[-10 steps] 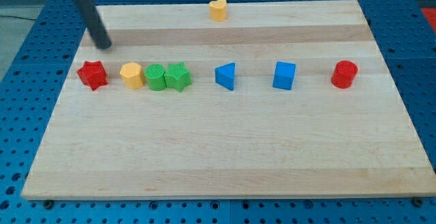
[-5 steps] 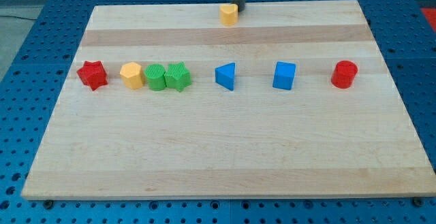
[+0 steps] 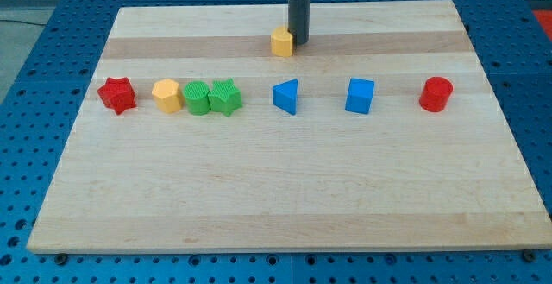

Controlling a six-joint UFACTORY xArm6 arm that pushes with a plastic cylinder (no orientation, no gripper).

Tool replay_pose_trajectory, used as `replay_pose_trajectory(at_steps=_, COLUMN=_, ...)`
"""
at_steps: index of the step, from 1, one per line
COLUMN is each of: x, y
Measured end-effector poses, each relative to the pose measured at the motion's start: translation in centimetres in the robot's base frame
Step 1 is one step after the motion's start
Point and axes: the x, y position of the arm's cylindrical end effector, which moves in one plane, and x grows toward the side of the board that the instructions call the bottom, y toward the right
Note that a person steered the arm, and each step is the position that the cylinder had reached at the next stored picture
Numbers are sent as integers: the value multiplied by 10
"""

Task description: Move the yellow heart into the left of the blue triangle

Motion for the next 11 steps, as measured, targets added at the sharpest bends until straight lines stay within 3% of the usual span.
replay_pose_trajectory(at_steps=3, x=-19, y=-85)
replay_pose_trajectory(at_steps=5, x=28, y=-72)
replay_pose_trajectory(at_steps=7, x=28, y=-126)
replay_pose_trajectory(at_steps=9, x=76, y=-77)
replay_pose_trajectory(at_steps=11, x=48, y=-71)
